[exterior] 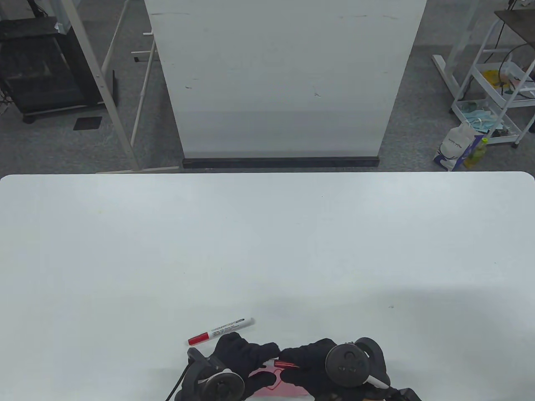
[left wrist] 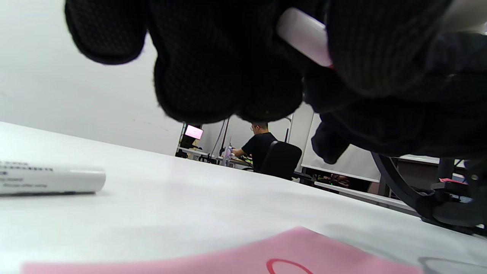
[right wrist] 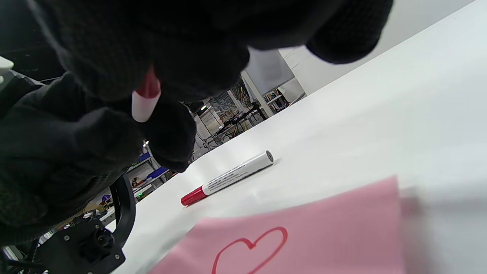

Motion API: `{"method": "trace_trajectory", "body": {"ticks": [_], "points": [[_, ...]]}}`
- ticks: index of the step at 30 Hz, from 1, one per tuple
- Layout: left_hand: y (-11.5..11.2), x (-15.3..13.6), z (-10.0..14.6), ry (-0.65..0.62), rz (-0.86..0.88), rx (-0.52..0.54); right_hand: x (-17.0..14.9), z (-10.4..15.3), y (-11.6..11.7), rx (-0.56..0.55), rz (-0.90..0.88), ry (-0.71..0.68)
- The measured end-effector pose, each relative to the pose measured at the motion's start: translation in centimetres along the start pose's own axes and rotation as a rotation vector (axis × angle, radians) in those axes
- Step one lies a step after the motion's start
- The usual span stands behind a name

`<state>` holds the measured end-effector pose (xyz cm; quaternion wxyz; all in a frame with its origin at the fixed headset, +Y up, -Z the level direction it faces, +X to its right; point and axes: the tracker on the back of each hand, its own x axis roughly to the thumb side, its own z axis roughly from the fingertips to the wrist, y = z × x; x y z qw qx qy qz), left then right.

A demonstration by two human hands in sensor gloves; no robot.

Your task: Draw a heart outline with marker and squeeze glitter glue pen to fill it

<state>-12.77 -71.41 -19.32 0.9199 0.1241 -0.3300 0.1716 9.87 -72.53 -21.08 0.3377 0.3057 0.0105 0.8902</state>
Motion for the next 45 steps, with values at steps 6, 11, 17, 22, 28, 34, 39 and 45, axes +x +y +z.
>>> {"method": "trace_trajectory", "body": {"ticks": [6, 11, 17, 22, 28, 34, 39, 45], "points": [[0.32, 0.12, 0.01, -0.006, -0.021, 0.036, -0.07, -0.06, 0.1, 0.009, -0.033, 0.002], [0.03, -0.16, 0.04, -0.005, -0.018, -0.016, -0.2, -0.16, 0.21, 0.013, -0.045, 0.01], [0.17, -0.05, 0.04, 0.009, -0.043, 0.004, -0.32, -0.13, 0.16, 0.01, -0.064, 0.024], [0.53, 0.0, 0.04, 0.018, -0.04, 0.054, -0.29, -0.2, 0.13, 0.012, -0.066, 0.018], [0.08, -0.37, 0.06, -0.003, -0.045, -0.005, -0.4, -0.28, 0.26, 0.026, -0.07, 0.02], [-0.21, -0.38, -0.08, 0.005, -0.019, -0.013, -0.33, -0.28, 0.34, 0.034, -0.067, 0.018], [-0.04, -0.09, -0.13, 0.013, -0.022, 0.014, -0.25, -0.26, 0.35, 0.035, -0.049, 0.012], [-0.25, 0.08, -0.13, 0.003, -0.053, -0.03, -0.24, -0.27, 0.35, 0.036, -0.037, 0.01]]}}
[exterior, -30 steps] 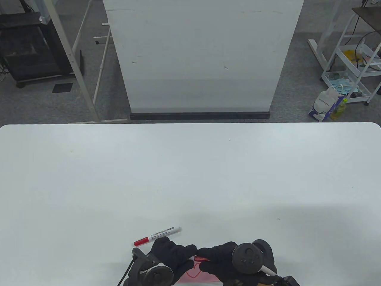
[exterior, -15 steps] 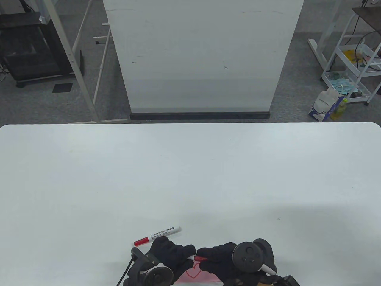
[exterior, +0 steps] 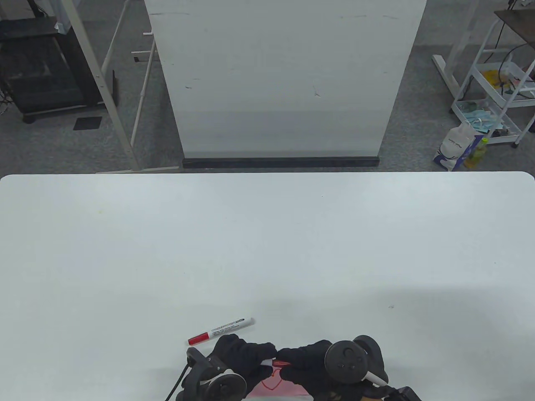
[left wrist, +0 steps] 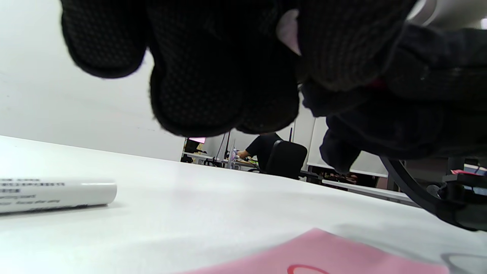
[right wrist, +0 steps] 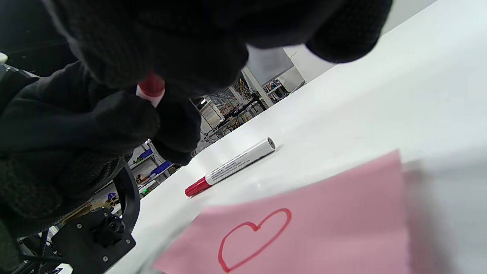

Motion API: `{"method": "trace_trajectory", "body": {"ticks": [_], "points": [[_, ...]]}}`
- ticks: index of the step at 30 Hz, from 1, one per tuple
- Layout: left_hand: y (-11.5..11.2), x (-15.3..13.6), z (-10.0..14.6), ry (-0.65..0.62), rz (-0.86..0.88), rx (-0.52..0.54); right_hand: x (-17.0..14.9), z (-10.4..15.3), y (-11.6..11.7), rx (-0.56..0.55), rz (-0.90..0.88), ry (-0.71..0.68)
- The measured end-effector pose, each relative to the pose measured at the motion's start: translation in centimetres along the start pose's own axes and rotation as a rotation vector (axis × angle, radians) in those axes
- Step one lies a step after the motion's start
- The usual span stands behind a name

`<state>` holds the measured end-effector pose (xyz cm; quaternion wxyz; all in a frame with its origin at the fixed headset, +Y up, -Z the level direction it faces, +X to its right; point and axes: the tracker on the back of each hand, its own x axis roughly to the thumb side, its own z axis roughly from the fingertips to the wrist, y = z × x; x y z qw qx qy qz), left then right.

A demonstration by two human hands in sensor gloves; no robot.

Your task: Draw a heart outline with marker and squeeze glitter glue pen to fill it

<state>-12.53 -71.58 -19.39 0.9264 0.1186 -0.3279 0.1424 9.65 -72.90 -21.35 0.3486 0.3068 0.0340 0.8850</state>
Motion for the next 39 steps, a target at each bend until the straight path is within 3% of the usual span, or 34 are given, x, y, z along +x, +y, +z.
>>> {"method": "trace_trajectory", "body": {"ticks": [12, 29, 39], "points": [[-0.1, -1.3, -0.2, 0.097, -0.094, -0.14, 0.1, -0.1, -0.3, -0.005, 0.099, 0.008], [-2.6, -0.9, -0.4, 0.106, -0.26, -0.38, 0.0, -0.6, 2.9, 0.19, 0.306, 0.062], [-3.2, -0.6, -0.5, 0.096, -0.282, -0.391, 0.1, -0.9, 3.8, 0.192, 0.374, 0.054]]}}
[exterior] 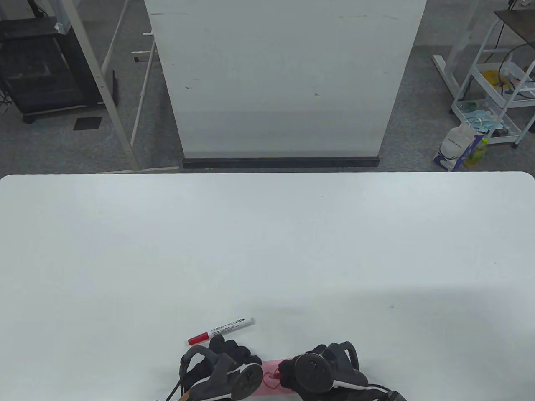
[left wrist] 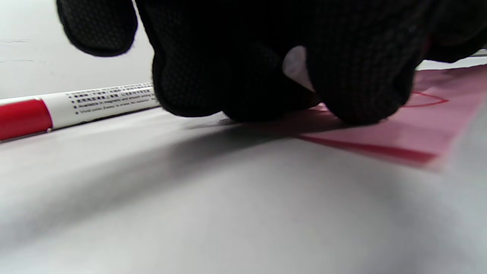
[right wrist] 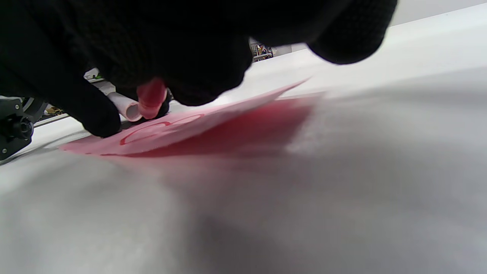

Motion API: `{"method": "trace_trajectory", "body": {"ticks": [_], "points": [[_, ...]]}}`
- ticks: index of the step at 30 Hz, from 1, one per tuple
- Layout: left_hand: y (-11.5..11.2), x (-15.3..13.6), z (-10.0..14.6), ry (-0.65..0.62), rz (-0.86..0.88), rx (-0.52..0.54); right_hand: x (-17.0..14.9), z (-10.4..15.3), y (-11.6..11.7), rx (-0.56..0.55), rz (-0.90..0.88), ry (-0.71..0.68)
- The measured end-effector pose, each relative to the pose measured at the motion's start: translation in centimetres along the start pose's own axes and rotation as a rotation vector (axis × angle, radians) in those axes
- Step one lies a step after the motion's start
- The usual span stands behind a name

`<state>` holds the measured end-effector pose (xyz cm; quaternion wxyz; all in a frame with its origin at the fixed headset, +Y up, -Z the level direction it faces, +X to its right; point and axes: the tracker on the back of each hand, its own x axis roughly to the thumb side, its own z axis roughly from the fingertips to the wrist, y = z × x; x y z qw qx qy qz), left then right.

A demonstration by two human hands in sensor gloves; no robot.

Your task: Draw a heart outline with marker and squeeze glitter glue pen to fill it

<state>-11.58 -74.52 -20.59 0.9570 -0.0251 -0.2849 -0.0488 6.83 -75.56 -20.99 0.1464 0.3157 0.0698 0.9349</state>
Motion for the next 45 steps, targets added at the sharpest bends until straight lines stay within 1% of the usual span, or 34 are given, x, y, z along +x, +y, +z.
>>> {"method": "trace_trajectory", "body": {"ticks": [33, 39, 42, 45], "points": [[-0.1, 0.0, -0.2, -0.003, 0.009, -0.02, 1.7, -0.6, 0.3, -0.027, 0.118, -0.017], [-0.1, 0.0, -0.3, -0.003, 0.006, -0.019, 1.8, -0.6, 0.3, -0.037, 0.129, -0.016], [-0.2, 0.0, -0.3, -0.004, 0.005, -0.021, 1.6, -0.7, 0.3, -0.015, 0.098, -0.002], [-0.2, 0.0, -0.3, -0.003, 0.005, -0.022, 1.6, -0.5, -0.1, -0.027, 0.093, -0.001]]}}
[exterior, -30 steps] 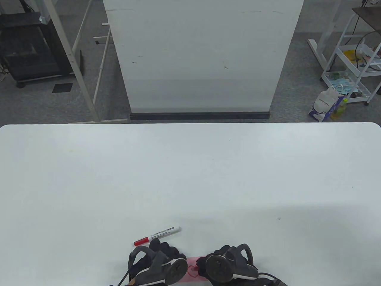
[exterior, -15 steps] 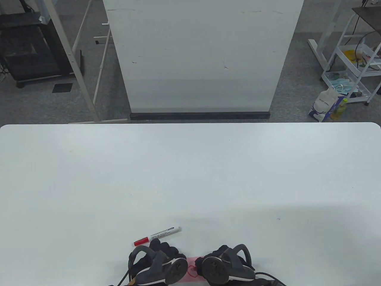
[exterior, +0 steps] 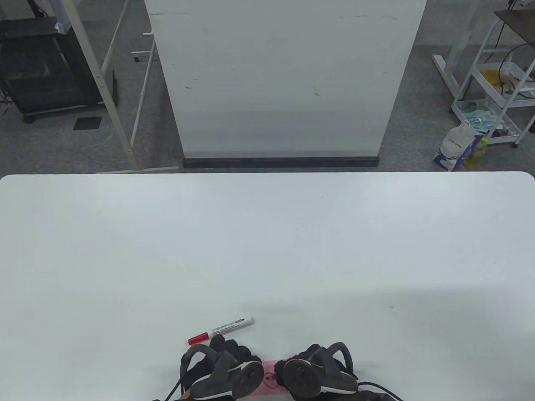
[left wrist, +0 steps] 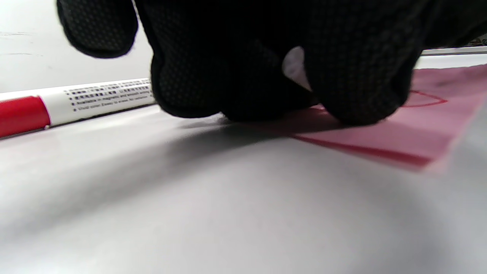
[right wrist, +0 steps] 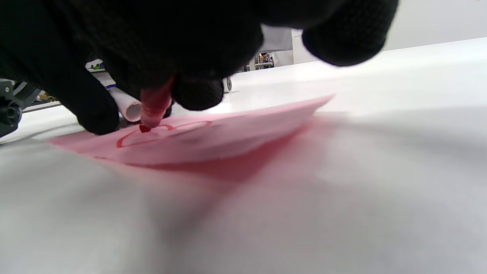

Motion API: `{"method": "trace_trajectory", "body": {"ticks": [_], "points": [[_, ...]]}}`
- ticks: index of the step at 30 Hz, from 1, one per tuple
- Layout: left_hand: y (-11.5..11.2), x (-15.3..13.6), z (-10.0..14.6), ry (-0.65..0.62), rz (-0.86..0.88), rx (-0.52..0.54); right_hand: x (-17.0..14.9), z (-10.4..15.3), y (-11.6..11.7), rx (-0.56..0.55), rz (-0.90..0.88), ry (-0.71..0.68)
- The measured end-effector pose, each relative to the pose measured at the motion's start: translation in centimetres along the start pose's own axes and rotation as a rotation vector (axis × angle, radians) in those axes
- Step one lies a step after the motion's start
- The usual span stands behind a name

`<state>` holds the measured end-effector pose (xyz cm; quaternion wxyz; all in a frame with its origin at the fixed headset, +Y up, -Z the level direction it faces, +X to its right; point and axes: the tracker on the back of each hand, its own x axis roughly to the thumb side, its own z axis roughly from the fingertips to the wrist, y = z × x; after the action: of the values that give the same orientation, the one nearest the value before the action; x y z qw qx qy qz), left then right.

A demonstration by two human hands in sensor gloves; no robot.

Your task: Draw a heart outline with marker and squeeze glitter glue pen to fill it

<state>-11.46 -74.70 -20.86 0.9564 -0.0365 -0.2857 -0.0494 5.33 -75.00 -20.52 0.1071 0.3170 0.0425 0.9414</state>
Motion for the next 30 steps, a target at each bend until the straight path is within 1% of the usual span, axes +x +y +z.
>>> {"method": "trace_trajectory", "body": {"ticks": [2, 4, 11, 19, 21, 24, 30], "points": [[0.0, 0.0, 0.0, 0.0, 0.0, 0.0, 0.0, 0.1, -0.5, -0.031, -0.021, -0.001], [0.0, 0.0, 0.0, 0.0, 0.001, 0.0, 0.0, 0.1, -0.6, -0.04, -0.02, -0.004], [0.0, 0.0, 0.0, 0.0, 0.002, -0.001, 0.4, -0.1, 0.3, 0.008, 0.035, -0.02], [0.0, 0.0, -0.1, -0.001, 0.003, -0.001, 0.5, -0.1, 0.1, -0.018, 0.052, -0.005], [0.0, 0.0, -0.1, 0.0, 0.003, -0.003, 0.4, -0.1, 0.0, -0.01, 0.062, -0.011], [0.0, 0.0, -0.1, 0.001, 0.0, -0.003, 0.6, 0.0, 0.1, 0.018, 0.027, -0.031], [0.0, 0.0, -0.1, 0.0, 0.001, -0.002, 0.7, -0.2, 0.4, -0.026, 0.05, -0.034]]}}
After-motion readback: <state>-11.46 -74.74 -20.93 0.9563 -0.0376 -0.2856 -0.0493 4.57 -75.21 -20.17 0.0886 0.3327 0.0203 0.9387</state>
